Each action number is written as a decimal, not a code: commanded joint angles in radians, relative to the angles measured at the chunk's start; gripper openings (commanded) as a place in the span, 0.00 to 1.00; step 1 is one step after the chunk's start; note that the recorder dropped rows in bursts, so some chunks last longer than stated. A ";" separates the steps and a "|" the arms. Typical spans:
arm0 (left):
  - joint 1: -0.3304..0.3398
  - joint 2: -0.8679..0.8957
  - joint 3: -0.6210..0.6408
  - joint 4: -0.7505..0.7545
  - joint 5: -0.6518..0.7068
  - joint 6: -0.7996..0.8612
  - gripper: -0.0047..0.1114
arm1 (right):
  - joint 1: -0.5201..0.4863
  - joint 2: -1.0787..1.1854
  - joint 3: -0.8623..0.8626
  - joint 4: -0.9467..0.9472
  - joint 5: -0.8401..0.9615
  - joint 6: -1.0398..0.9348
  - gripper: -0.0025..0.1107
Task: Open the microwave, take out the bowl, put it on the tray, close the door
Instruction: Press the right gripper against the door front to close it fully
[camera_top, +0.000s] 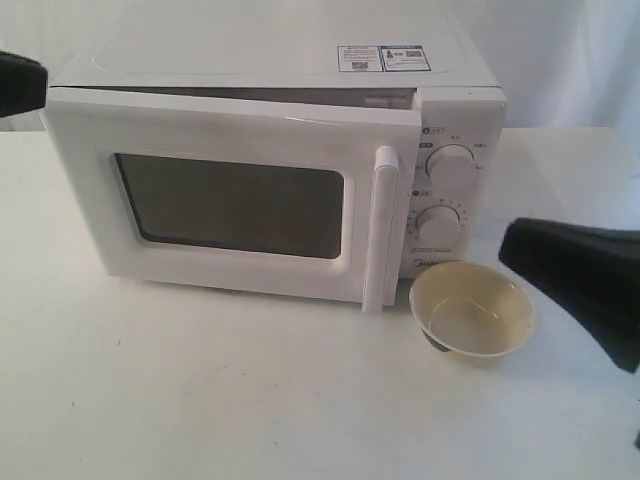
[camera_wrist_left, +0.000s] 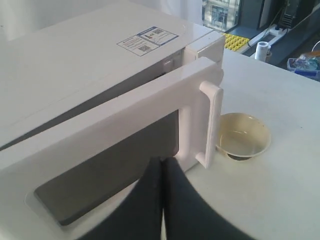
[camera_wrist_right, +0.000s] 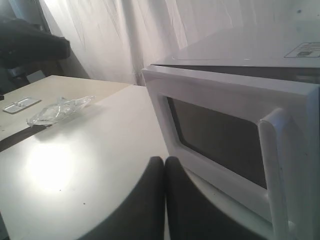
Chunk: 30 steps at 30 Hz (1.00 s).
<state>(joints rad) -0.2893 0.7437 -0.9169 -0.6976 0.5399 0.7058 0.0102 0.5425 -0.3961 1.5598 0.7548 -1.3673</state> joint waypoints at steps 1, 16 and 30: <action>-0.003 -0.120 0.025 0.071 0.090 -0.100 0.04 | 0.001 0.127 -0.103 0.014 0.049 -0.020 0.02; -0.003 -0.372 0.025 0.075 0.328 -0.144 0.04 | 0.052 0.416 -0.356 0.185 -0.317 -0.063 0.02; -0.003 -0.387 0.038 0.086 0.373 -0.149 0.04 | 0.664 0.592 -0.412 0.185 -0.462 -0.130 0.02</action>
<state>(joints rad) -0.2893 0.3694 -0.8829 -0.6062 0.9006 0.5647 0.5444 1.0946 -0.7976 1.7451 0.3931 -1.4315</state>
